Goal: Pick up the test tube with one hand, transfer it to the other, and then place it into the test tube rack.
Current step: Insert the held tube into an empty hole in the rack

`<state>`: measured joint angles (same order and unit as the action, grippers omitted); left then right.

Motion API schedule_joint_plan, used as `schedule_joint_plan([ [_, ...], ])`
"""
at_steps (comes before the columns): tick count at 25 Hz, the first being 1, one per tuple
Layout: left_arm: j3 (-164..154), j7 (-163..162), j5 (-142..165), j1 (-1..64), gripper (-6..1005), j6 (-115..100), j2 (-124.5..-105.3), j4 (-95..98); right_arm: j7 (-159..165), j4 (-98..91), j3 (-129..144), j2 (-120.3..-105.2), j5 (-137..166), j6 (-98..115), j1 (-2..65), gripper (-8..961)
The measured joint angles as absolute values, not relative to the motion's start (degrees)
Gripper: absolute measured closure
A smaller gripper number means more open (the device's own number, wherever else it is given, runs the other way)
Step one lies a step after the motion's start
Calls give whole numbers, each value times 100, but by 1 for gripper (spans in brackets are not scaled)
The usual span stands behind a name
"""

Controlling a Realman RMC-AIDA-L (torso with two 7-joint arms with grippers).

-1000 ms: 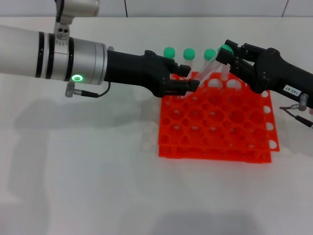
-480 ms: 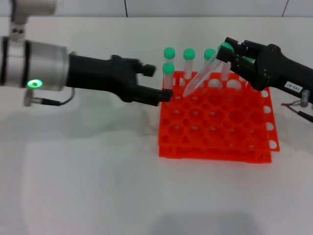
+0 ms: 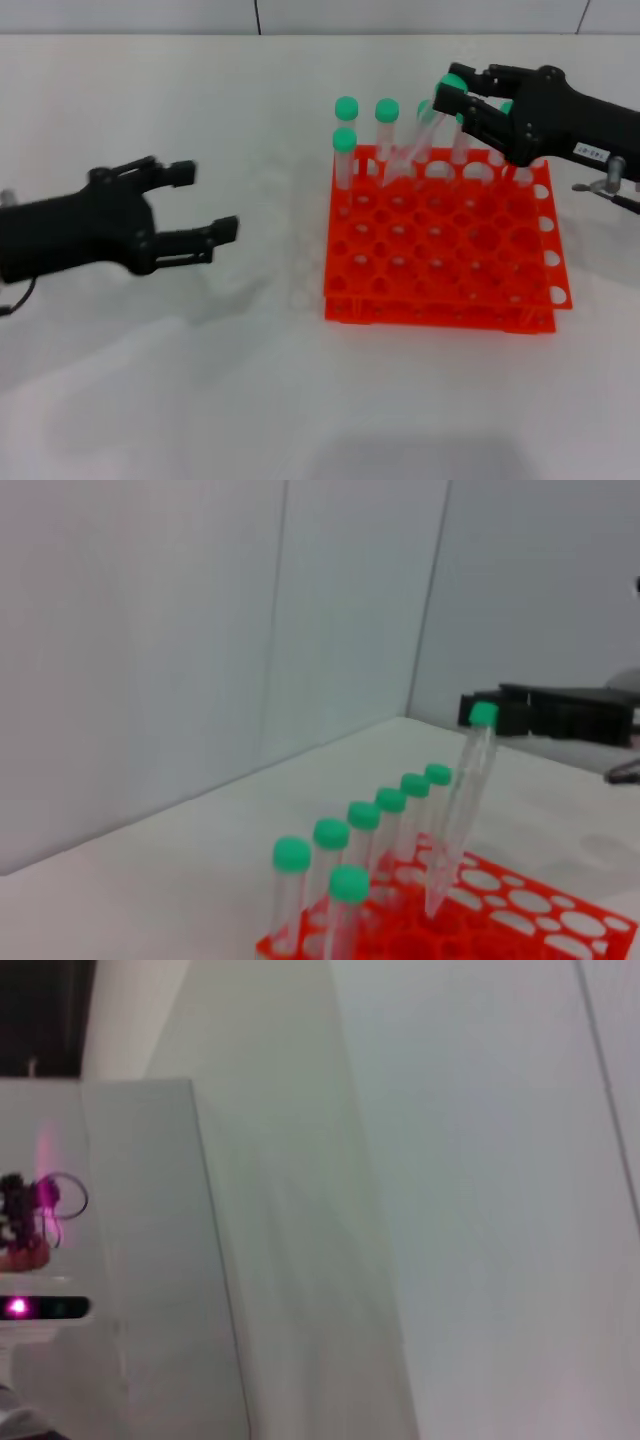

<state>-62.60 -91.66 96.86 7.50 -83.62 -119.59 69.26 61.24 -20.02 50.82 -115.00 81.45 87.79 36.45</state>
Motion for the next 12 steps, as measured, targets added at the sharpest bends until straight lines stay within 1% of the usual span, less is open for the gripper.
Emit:
schedule_joint_plan([
  [3, -6253, -8572, 9390, 504, 104, -8361, -11958, 6524, 6187, -2142, 5202, -11499, 8147, 8646, 3699, 644],
  [8, -6241, -8270, 9384, 432, 104, -8374, -11938, 6033, 6203, -2198, 5267, -11497, 8148, 8447, 3783, 637],
  [12, -6195, -8109, 9405, 389, 105, -8367, -11934, 5869, 6205, -2271, 5528, -11526, 8148, 8179, 3874, 632],
])
